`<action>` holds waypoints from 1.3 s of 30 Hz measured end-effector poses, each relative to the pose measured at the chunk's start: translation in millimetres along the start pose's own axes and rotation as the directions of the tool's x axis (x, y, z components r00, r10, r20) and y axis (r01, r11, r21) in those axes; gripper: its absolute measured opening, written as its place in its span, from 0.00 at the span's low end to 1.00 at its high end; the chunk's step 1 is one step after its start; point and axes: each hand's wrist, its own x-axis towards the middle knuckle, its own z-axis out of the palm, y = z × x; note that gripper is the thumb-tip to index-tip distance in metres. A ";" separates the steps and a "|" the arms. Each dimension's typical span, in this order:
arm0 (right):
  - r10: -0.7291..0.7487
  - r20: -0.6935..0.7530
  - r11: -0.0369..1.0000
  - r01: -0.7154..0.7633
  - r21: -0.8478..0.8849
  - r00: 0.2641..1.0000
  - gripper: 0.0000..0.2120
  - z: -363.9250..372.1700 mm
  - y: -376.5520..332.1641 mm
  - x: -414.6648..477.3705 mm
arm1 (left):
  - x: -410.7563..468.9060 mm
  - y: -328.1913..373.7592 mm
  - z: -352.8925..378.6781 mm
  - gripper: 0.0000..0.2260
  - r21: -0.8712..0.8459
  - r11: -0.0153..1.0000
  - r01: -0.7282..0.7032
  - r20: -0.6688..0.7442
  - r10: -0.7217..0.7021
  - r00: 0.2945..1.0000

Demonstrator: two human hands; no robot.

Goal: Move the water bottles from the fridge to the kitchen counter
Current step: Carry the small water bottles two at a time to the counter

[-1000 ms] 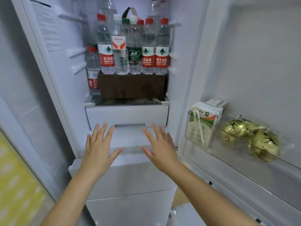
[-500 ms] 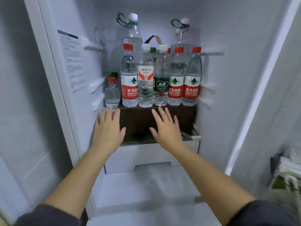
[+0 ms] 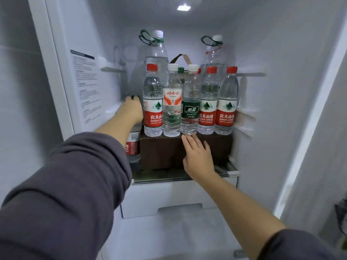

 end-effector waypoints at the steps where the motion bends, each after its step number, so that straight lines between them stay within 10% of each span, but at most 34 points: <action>1: -0.002 -0.002 1.000 0.002 0.006 1.000 0.35 0.1 0.2 0.0 | 4.6 1.4 -3.1 0.30 0.031 0.999 -0.010 0.048 0.009 0.999; 13: -0.011 0.030 0.997 0.009 0.077 0.999 0.36 -4.6 1.3 -1.7 | -14.2 1.5 -12.1 0.12 0.212 0.977 -0.005 -0.070 0.020 0.997; 19: -0.012 0.063 0.997 0.007 0.077 0.998 0.36 -7.9 2.5 -0.2 | -57.8 5.7 -27.5 0.19 0.393 0.919 -0.027 0.013 0.024 1.000; 32: -0.030 0.058 0.996 0.025 0.081 0.998 0.36 -6.7 5.0 0.7 | -78.6 12.9 -69.0 0.07 0.280 0.953 -0.118 -0.314 0.207 0.927; 39: -0.045 0.124 0.990 0.027 0.141 0.991 0.35 -21.4 11.0 7.5 | -83.2 40.0 -32.7 0.10 0.228 0.959 -0.170 -0.226 0.222 0.949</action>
